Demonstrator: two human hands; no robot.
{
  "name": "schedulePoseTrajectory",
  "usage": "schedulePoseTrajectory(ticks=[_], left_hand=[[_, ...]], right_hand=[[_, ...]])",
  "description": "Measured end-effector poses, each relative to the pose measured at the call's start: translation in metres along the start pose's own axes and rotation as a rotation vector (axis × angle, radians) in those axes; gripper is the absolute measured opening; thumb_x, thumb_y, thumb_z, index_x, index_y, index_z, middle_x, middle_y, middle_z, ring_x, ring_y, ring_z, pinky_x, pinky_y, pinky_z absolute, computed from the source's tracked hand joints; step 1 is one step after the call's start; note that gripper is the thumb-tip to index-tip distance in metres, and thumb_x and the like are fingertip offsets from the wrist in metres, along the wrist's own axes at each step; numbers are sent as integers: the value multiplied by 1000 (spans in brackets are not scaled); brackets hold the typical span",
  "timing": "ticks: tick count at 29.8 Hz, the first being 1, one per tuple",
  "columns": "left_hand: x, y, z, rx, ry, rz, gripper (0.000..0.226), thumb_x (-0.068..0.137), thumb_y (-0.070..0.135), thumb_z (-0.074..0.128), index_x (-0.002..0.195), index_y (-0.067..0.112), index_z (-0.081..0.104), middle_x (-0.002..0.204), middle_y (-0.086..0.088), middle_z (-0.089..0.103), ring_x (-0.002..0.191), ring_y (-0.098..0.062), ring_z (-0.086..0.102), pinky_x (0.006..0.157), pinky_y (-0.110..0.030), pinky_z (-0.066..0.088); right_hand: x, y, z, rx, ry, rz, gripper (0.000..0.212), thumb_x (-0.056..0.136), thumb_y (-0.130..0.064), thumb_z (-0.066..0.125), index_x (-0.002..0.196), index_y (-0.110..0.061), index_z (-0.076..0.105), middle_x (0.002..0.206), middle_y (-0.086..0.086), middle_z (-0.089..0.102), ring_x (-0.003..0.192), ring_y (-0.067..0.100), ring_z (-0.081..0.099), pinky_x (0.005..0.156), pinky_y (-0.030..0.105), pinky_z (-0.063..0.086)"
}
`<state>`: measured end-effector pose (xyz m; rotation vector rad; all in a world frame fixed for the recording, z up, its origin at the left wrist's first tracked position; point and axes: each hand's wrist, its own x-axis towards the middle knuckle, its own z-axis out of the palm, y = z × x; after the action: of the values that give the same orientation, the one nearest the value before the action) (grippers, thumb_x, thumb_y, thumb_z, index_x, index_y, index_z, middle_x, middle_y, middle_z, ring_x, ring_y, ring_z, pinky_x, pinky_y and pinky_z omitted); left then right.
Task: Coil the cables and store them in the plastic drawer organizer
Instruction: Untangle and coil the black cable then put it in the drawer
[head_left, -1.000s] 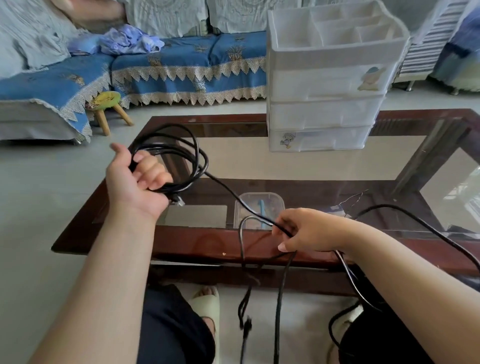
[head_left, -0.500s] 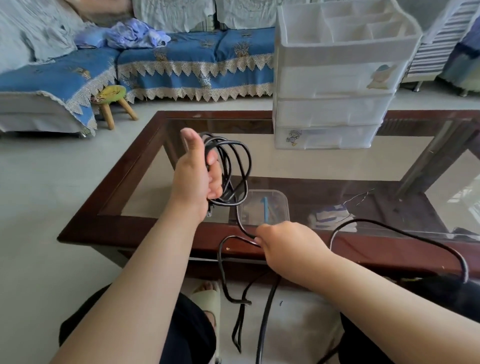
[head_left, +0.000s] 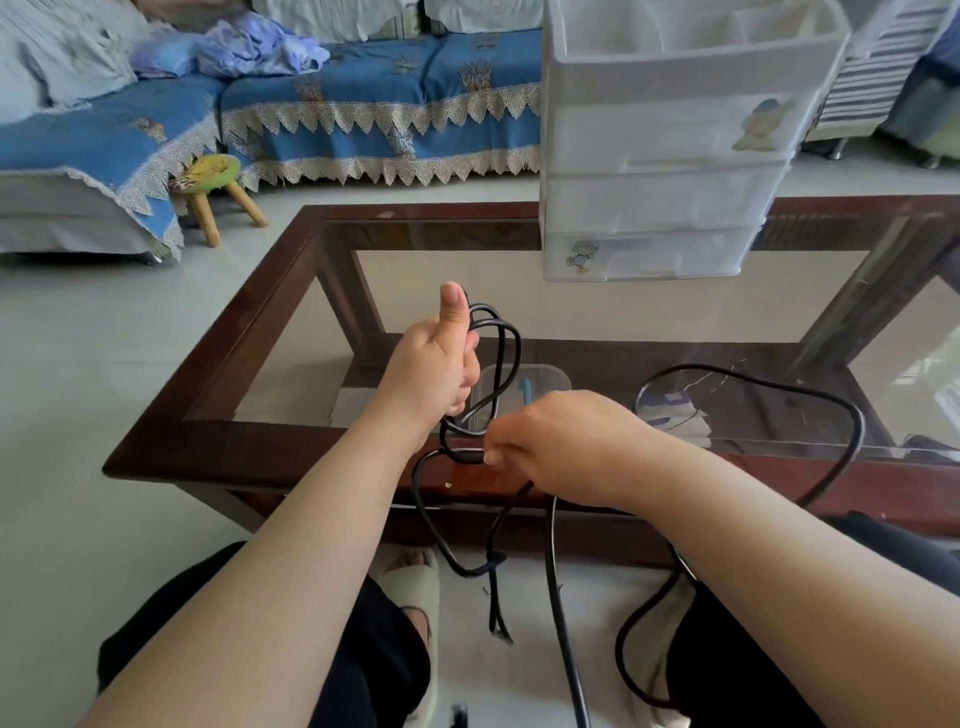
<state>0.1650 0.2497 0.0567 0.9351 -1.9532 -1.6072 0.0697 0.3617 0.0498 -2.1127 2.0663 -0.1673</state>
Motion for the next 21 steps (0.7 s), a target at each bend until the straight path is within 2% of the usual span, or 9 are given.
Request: schedulePoseTrajectory(ticks=[4, 7, 8, 10, 11, 13, 16, 18, 21], left_hand=[[1, 0, 0, 65, 10, -42, 63, 77, 74, 17, 66, 13, 32, 49, -3, 30, 40, -13, 28, 38, -20, 32], [0, -2, 5, 162, 39, -93, 65, 89, 68, 16, 59, 15, 38, 49, 2, 41, 45, -10, 41, 49, -23, 38], [2, -3, 9, 216, 42, -120, 67, 91, 66, 17, 58, 14, 42, 49, 2, 44, 47, -11, 45, 51, -25, 37], [6, -5, 16, 319, 31, -212, 70, 94, 64, 18, 62, 11, 51, 49, -1, 52, 45, -13, 51, 51, -26, 37], [8, -6, 17, 326, -1, -249, 68, 97, 59, 20, 64, 10, 54, 47, -2, 53, 43, -15, 52, 51, -27, 39], [6, -9, 17, 238, -154, -252, 63, 101, 48, 23, 63, 7, 54, 42, -6, 48, 36, -19, 46, 49, -28, 40], [-1, -9, 11, 23, -377, -254, 65, 99, 56, 23, 63, 8, 48, 40, -5, 38, 32, -15, 33, 37, -21, 29], [0, -7, 9, -36, -407, -258, 67, 96, 60, 23, 58, 11, 50, 38, -2, 33, 30, -11, 28, 36, -18, 23], [4, -2, 4, -7, -384, -202, 71, 90, 68, 25, 48, 21, 57, 42, -2, 28, 32, -11, 22, 37, -17, 19]], right_hand=[[3, 4, 0, 67, 170, -9, 22, 95, -40, 46, 103, -28, 62, 83, -6, 65, 81, 19, 59, 66, 32, 43], [3, 3, -3, 234, 335, -8, 22, 89, -39, 59, 101, -21, 56, 61, -11, 53, 61, 17, 51, 60, 33, 42], [4, 4, -4, 258, 357, -7, 27, 87, -39, 61, 105, -20, 53, 57, -12, 49, 57, 15, 47, 57, 33, 41], [7, 5, -4, 299, 351, -5, 39, 85, -39, 64, 114, -19, 46, 60, -10, 55, 56, 15, 49, 56, 32, 42], [8, 6, -4, 326, 348, -8, 40, 84, -39, 66, 111, -21, 43, 63, -8, 58, 57, 14, 51, 56, 33, 43], [8, 9, -5, 358, 365, 1, 42, 79, -41, 70, 98, -26, 36, 59, -7, 55, 53, 11, 48, 54, 32, 42], [7, 11, -10, 358, 384, 54, 50, 72, -49, 73, 94, -29, 34, 57, -5, 53, 53, 12, 48, 54, 29, 41], [7, 11, -11, 373, 383, 66, 50, 72, -47, 73, 97, -30, 33, 62, -4, 57, 55, 13, 51, 55, 30, 42], [5, 13, -10, 414, 348, 59, 49, 77, -35, 73, 102, -26, 33, 75, -4, 60, 65, 17, 55, 61, 34, 46]])
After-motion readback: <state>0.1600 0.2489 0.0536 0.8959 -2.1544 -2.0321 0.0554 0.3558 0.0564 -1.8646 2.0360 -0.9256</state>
